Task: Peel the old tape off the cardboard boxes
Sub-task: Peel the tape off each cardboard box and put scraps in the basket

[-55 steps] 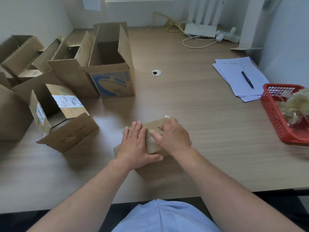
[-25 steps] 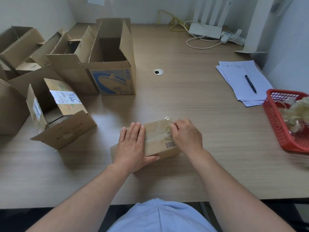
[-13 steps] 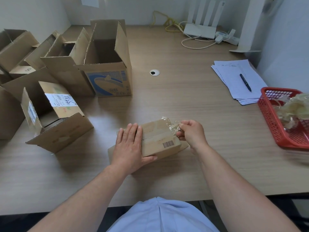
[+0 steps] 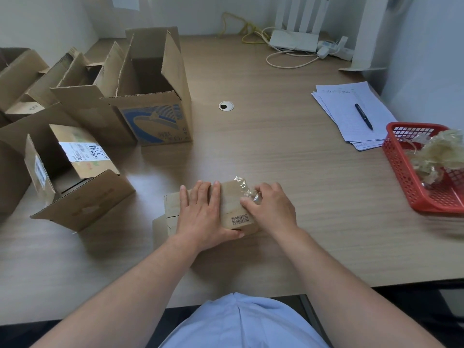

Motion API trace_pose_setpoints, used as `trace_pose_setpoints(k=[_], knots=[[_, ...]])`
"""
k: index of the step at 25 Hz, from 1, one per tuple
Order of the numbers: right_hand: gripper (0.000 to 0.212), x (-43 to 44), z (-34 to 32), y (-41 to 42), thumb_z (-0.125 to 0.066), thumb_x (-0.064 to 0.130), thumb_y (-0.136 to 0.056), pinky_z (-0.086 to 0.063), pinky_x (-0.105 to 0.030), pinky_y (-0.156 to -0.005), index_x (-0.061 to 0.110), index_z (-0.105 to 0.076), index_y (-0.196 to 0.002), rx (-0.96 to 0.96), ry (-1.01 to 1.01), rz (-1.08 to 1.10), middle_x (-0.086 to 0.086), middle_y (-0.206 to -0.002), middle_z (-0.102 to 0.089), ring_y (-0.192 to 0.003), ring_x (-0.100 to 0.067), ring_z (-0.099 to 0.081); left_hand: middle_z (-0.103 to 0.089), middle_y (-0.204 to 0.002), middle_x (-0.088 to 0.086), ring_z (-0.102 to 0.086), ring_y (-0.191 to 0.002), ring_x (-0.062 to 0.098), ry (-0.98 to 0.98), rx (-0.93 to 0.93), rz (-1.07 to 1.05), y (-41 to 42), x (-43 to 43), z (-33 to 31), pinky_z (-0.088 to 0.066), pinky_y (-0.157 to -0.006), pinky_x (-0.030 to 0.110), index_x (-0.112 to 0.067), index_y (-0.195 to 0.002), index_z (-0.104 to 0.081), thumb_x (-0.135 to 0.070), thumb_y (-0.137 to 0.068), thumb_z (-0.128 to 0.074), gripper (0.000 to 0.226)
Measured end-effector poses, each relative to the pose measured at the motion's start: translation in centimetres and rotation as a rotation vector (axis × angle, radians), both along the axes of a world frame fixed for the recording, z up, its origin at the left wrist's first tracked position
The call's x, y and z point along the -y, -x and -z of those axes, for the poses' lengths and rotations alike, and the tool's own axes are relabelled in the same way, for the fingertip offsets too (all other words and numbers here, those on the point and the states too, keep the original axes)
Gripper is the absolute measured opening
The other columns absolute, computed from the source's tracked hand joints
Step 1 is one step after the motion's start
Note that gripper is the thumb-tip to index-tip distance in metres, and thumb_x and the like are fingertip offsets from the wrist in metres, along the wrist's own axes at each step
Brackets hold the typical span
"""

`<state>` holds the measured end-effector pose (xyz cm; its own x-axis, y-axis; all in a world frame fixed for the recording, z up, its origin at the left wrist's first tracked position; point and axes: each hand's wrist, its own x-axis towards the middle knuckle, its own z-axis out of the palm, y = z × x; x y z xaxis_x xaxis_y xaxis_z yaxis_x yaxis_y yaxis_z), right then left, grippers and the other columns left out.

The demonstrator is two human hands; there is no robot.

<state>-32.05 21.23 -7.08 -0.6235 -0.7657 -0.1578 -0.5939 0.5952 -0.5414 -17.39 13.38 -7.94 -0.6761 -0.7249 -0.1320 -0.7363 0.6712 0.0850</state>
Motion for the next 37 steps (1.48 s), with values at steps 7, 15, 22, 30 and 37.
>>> trace_pose_setpoints(k=[7, 15, 22, 30, 37], knots=[[0.016, 0.0, -0.8, 0.9, -0.062, 0.027, -0.086, -0.048, -0.033, -0.076, 0.020, -0.062, -0.071, 0.414, 0.072, -0.127, 0.003, -0.075, -0.063, -0.074, -0.018, -0.058, -0.015, -0.151, 0.008, -0.002, -0.144, 0.024, 0.022, -0.054, 0.022, -2.3, -0.6, 0.2, 0.016, -0.115, 0.046, -0.020, -0.151, -0.006, -0.099, -0.050, -0.026, 0.130], [0.033, -1.6, 2.2, 0.6, -0.053, 0.051, -0.085, -0.035, -0.025, -0.051, 0.021, -0.061, -0.098, 1.160, 0.127, -0.008, -0.005, -0.075, -0.055, -0.052, -0.011, -0.046, -0.019, -0.151, 0.008, -0.006, -0.144, 0.022, 0.020, -0.074, 0.038, -3.5, -1.0, -0.1, 0.016, -0.116, 0.045, -0.026, -0.151, -0.013, -0.099, -0.052, -0.018, 0.123], [0.033, 1.5, 1.9, 2.8, -0.042, 0.000, -0.092, -0.039, -0.022, -0.058, 0.006, -0.063, -0.117, 1.107, 0.142, 0.015, -0.003, -0.090, -0.062, -0.072, -0.010, -0.054, -0.020, -0.152, 0.007, -0.006, -0.145, 0.022, 0.014, -0.057, 0.129, -4.1, -1.9, -0.6, 0.014, -0.117, 0.045, -0.025, -0.152, -0.018, -0.097, -0.056, -0.024, 0.120], [0.039, 4.2, 1.2, 4.8, -0.041, -0.010, -0.078, -0.044, -0.036, -0.082, 0.013, -0.073, -0.082, 1.077, -0.046, -0.345, 0.004, -0.083, -0.070, -0.088, -0.016, -0.058, -0.026, -0.149, 0.011, -0.012, -0.143, 0.026, 0.006, -0.044, 0.131, -4.3, -2.6, -1.0, 0.006, -0.117, 0.048, -0.023, -0.149, -0.022, -0.095, -0.062, -0.034, 0.114], [0.040, 5.6, 0.6, 6.0, -0.050, -0.004, -0.085, -0.046, -0.024, -0.078, 0.027, -0.075, -0.092, 1.126, -0.205, -0.665, 0.008, -0.098, -0.071, -0.089, -0.004, -0.063, -0.029, -0.144, 0.013, -0.024, -0.139, 0.032, 0.092, -0.079, 0.134, -4.6, -3.4, -0.5, -0.009, -0.114, 0.053, -0.020, -0.147, -0.024, -0.092, -0.063, -0.039, 0.112]])
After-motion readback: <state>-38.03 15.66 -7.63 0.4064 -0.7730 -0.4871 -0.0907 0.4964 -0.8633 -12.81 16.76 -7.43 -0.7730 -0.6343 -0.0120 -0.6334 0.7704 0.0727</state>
